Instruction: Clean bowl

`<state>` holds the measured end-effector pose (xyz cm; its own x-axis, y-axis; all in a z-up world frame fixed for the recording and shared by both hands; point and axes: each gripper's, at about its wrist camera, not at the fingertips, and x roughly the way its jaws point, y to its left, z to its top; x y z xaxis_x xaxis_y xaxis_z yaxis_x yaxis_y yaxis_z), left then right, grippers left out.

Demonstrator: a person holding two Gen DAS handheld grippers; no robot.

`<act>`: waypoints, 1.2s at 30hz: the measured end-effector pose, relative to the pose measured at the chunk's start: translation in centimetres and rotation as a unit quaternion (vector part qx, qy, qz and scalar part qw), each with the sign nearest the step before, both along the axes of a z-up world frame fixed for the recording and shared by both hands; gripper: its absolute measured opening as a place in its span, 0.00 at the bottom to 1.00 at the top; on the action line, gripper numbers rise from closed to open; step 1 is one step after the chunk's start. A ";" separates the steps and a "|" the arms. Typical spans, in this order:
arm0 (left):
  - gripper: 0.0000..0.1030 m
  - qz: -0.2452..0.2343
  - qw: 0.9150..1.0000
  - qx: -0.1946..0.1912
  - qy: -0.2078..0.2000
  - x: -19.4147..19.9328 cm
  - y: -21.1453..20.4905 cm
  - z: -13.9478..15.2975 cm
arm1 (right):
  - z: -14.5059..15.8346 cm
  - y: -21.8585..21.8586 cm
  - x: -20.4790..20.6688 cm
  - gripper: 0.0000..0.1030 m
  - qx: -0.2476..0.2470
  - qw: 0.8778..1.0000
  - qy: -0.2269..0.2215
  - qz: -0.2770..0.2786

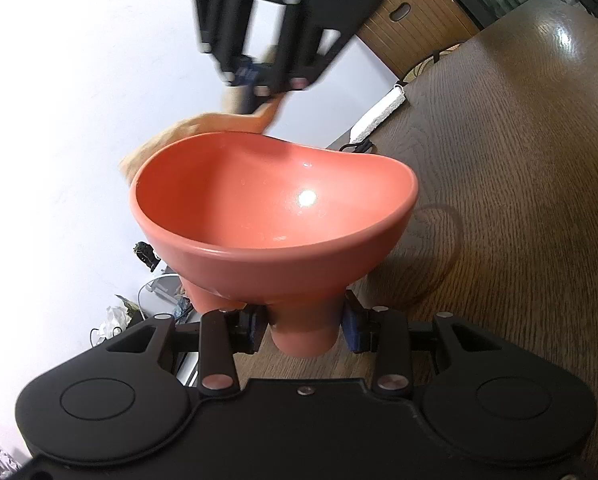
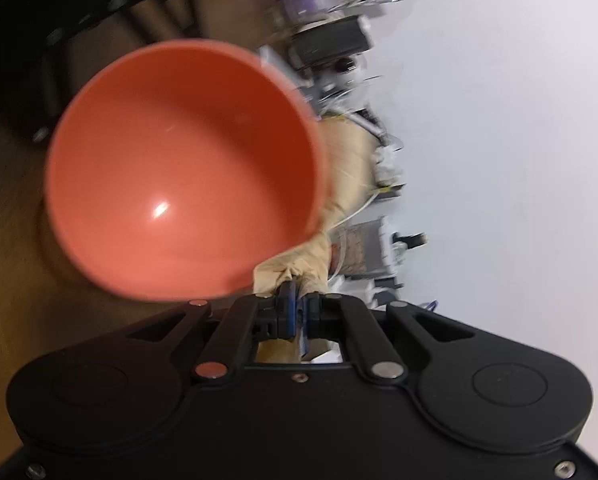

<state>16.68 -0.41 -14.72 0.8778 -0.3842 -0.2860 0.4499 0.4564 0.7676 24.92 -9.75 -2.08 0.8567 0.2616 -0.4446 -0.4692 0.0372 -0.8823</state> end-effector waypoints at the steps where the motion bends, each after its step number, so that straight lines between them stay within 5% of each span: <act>1: 0.36 0.000 1.000 0.000 -0.001 0.1 -0.3 -0.1 | -0.5 -0.1 -0.2 0.02 -0.011 1.000 0.003 0.002; 11: 0.36 0.000 1.000 0.001 -0.003 0.3 -0.7 -0.4 | -3.8 0.0 -5.0 0.02 -0.076 0.993 0.077 0.045; 21: 0.36 0.000 1.000 0.003 -0.008 0.3 -0.8 -0.3 | -3.0 2.8 -9.1 0.02 -0.066 0.983 0.129 0.115; 27: 0.36 0.000 1.000 0.002 -0.006 0.4 -0.8 -0.2 | -0.4 5.6 -10.9 0.02 -0.048 0.978 0.104 0.175; 36: 0.36 0.000 1.000 0.002 -0.006 0.4 -0.9 0.0 | 3.4 8.6 -7.6 0.02 -0.002 0.985 0.028 0.171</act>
